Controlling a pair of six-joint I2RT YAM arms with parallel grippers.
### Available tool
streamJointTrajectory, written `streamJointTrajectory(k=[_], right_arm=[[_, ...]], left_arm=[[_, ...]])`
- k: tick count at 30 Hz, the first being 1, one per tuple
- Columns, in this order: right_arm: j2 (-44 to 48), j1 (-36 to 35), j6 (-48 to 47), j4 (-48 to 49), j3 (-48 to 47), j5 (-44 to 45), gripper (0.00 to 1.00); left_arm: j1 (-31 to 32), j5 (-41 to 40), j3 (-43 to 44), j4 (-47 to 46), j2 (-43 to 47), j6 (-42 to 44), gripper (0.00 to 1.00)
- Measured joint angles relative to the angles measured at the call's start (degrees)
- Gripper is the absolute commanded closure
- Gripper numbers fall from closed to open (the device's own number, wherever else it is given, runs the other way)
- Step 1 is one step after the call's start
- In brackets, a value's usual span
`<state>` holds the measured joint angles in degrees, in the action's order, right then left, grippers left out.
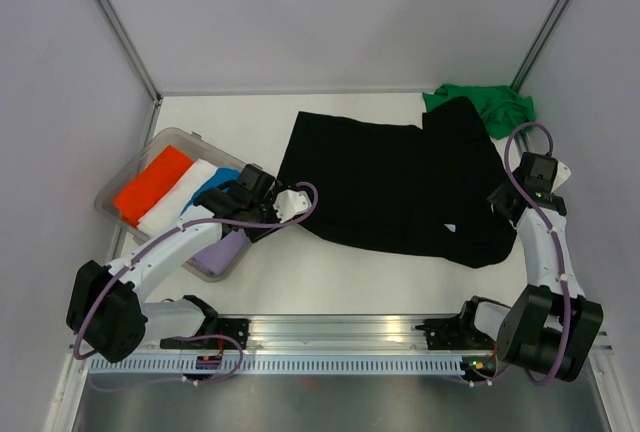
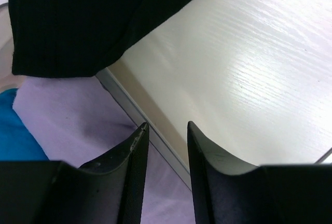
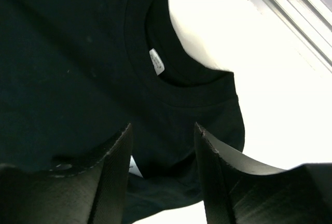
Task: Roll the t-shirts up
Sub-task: Flatten the tshirt
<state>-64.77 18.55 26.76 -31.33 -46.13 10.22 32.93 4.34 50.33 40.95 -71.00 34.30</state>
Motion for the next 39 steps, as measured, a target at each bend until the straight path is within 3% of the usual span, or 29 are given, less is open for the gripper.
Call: streamJointTrajectory(k=[8,24,26,29,32,37,39], right_arm=[[-0.3,0.0,0.6,-2.7,-1.4,0.4,0.29],[10.6,0.0,2.0,-18.6,-2.5,-12.9,0.33],[10.0,0.0,1.7,-19.0,-2.4,-11.9,0.4],[6.8,0.0,1.0,-18.0,-2.3,-10.3,0.64],[1.1,0.0,0.8,-14.8,-1.9,-9.2,0.79],[-9.2,0.0,0.3,-9.2,-4.0,-8.5,1.0],[-14.7,0.0,0.7,-6.9,-7.1,-8.5,1.0]], left_arm=[[1.3,3.3,2.3,3.9,2.3,-0.2,0.58],[2.4,0.8,13.1,6.0,4.4,-0.9,0.54],[3.3,-1.2,13.4,6.0,4.5,-1.0,0.54],[3.8,-3.1,13.1,6.9,5.3,-1.0,0.53],[3.9,-4.3,12.3,7.4,6.9,-0.9,0.53],[4.0,-4.0,12.2,7.8,6.2,-0.8,0.53],[4.0,-3.7,12.6,7.7,4.3,-0.8,0.53]])
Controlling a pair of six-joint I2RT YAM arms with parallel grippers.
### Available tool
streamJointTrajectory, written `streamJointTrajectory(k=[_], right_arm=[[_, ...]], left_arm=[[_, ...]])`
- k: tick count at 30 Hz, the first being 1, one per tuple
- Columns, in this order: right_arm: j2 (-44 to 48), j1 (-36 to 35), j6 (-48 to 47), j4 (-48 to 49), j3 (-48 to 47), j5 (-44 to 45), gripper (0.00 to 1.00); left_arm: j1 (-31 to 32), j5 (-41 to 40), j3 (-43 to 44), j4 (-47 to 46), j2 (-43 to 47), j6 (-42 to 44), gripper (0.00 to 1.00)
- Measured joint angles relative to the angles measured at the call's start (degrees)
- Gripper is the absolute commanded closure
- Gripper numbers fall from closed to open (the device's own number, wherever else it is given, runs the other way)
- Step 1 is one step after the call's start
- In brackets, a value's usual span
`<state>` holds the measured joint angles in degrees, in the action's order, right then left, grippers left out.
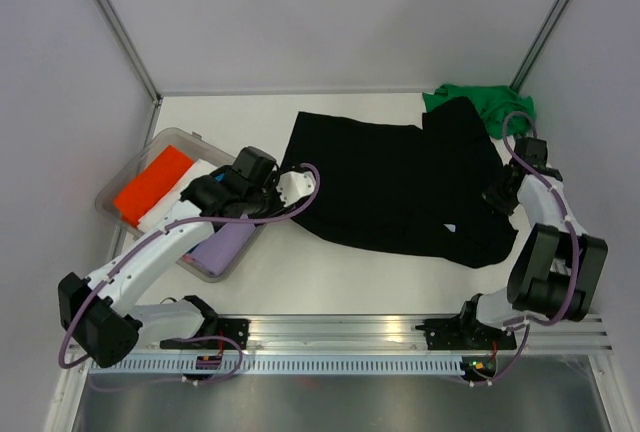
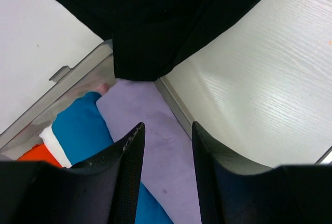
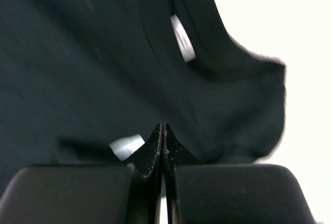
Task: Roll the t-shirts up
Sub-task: Flatten the tshirt
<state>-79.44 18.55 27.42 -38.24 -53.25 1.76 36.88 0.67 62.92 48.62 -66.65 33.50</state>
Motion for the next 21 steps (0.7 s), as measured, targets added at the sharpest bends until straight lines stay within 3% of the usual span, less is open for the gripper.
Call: streamJointTrajectory(k=[5,9,13,21], right_arm=[[-11.6,0.0,2.5,8.6,-6.6,0.1,1.0],[-18.1,0.0,5.4,15.8,-10.5,0.3,1.0],[-22.8,0.0,5.3,21.8,-12.6,0.6,1.0],[-31.3,0.0,4.0,21.3,-18.0,4.3,1.0]], left_arm=[[0.3,1.5,1.8,-2.1,-7.1,0.0,0.53],[0.4,1.8,7.3,-2.4,-15.7,0.1,0.62],[0.4,2.1,11.9,-3.1,-23.3,0.1,0.6],[0.4,4.8,12.8,-3.0,-25.6,-0.1,0.59]])
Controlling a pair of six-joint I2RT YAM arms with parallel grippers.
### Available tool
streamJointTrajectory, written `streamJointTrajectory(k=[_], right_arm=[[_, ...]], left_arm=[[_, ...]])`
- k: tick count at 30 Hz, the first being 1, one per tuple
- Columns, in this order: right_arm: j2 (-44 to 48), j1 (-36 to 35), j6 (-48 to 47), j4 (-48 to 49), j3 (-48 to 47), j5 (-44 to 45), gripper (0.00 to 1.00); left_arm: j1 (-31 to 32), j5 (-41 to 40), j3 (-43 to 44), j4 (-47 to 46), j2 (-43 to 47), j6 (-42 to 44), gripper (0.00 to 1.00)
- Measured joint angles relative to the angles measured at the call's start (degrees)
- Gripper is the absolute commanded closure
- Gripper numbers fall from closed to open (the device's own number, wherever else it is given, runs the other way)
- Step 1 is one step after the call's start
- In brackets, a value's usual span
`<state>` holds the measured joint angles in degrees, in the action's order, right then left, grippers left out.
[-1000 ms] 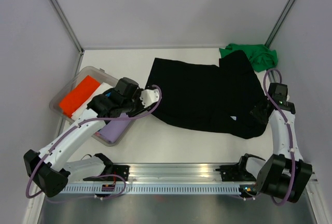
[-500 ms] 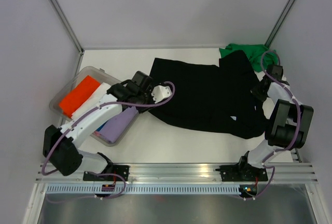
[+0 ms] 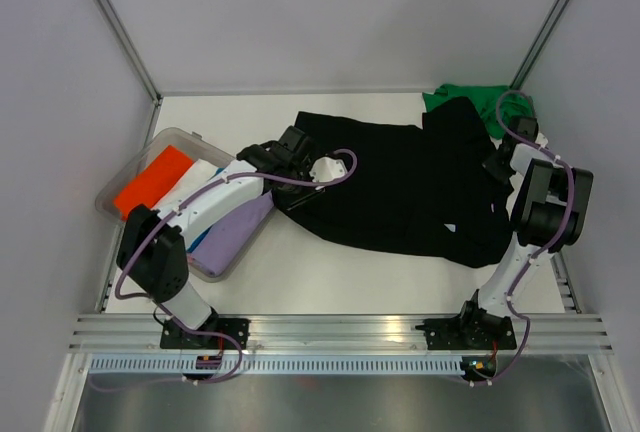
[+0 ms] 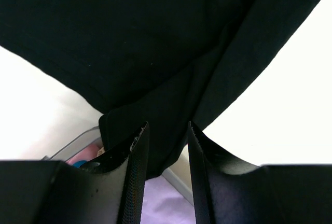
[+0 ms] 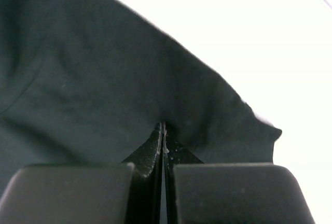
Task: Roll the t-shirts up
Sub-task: Flatten the tshirt
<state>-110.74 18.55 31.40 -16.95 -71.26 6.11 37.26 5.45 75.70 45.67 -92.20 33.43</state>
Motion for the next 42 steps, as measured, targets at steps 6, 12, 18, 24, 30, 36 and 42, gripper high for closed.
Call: streamJointTrajectory(k=[6,12,18,24,30,36,42], right_arm=[[-5.7,1.2,-0.2,-3.7,-7.8,3.6,1.0],[-13.9,4.9,-0.3,-8.0,-20.8,4.5,1.0],[-15.9,6.8,-4.0,-9.7,-24.5,4.0,1.0],[-13.2,6.7,-6.9,-8.7,-21.1,1.2,0.78],[-0.9,5.5,-8.9,-11.8,-16.4,1.5,0.49],[19.7,-3.8,-8.3,-15.8,-4.2,3.7,0.46],[29.5,-16.8,-2.9,-21.1,13.2,0.2,0.47]], left_arm=[[0.0,0.7,0.0,-0.1,-2.7,-1.7,0.54],[1.4,1.2,2.1,0.1,-4.5,-2.1,0.43],[2.3,2.2,4.2,0.3,-5.7,-0.7,0.33],[2.9,1.2,4.2,0.7,-9.7,2.8,0.32],[3.3,1.2,6.3,3.1,-10.2,5.2,0.3],[2.9,3.7,9.9,7.8,-9.7,5.4,0.31],[0.5,3.5,6.4,11.0,-9.9,6.1,0.31]])
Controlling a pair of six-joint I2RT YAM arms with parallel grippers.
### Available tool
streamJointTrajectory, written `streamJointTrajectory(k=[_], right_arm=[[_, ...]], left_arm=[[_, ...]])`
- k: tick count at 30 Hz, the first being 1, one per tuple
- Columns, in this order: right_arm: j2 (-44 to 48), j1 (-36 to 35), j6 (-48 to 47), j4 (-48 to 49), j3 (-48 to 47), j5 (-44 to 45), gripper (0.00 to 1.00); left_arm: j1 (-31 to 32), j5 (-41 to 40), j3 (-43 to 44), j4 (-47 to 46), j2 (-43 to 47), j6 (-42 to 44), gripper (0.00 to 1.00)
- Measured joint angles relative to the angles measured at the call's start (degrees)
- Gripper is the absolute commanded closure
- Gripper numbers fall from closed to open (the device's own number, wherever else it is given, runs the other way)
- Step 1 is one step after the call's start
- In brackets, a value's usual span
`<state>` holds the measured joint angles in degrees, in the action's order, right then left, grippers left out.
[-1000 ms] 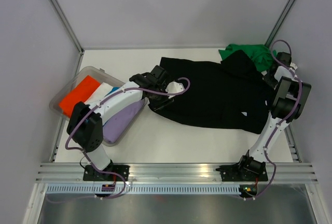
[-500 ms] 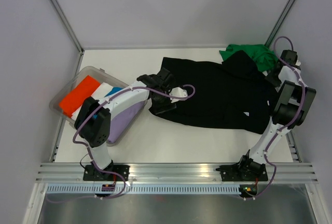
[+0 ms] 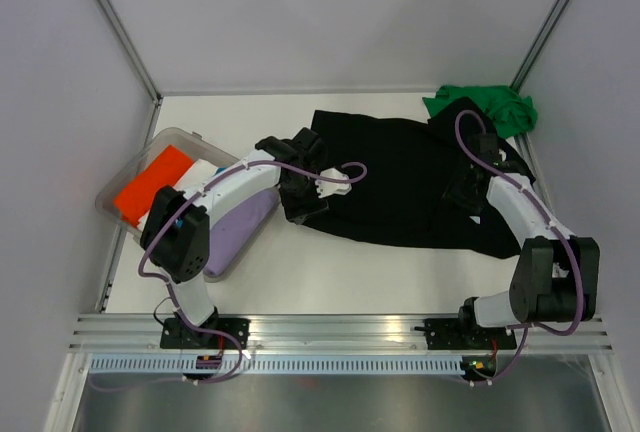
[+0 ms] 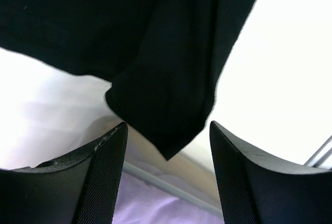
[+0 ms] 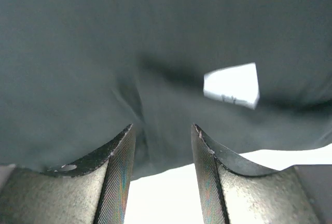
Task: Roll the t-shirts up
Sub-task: Flatten the tshirt, then fold the tshirt
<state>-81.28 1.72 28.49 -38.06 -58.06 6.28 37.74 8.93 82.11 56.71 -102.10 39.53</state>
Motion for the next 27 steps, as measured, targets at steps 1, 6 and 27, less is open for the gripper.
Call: streamJointTrajectory(k=[1,6,27], right_arm=[[0.1,-0.9,0.7,-0.6,2.1,-0.7,0.47],[-0.1,-7.0,3.9,-2.1,9.0,-2.6,0.45],[-6.5,-11.3,4.3,-1.6,8.5,9.2,0.94]], left_arm=[[-0.3,-0.4,0.0,0.0,-0.1,0.4,0.31],[-0.6,-3.0,-1.0,-0.7,-0.4,3.5,0.31],[1.3,-11.6,-12.0,-13.8,-0.1,7.7,0.97]])
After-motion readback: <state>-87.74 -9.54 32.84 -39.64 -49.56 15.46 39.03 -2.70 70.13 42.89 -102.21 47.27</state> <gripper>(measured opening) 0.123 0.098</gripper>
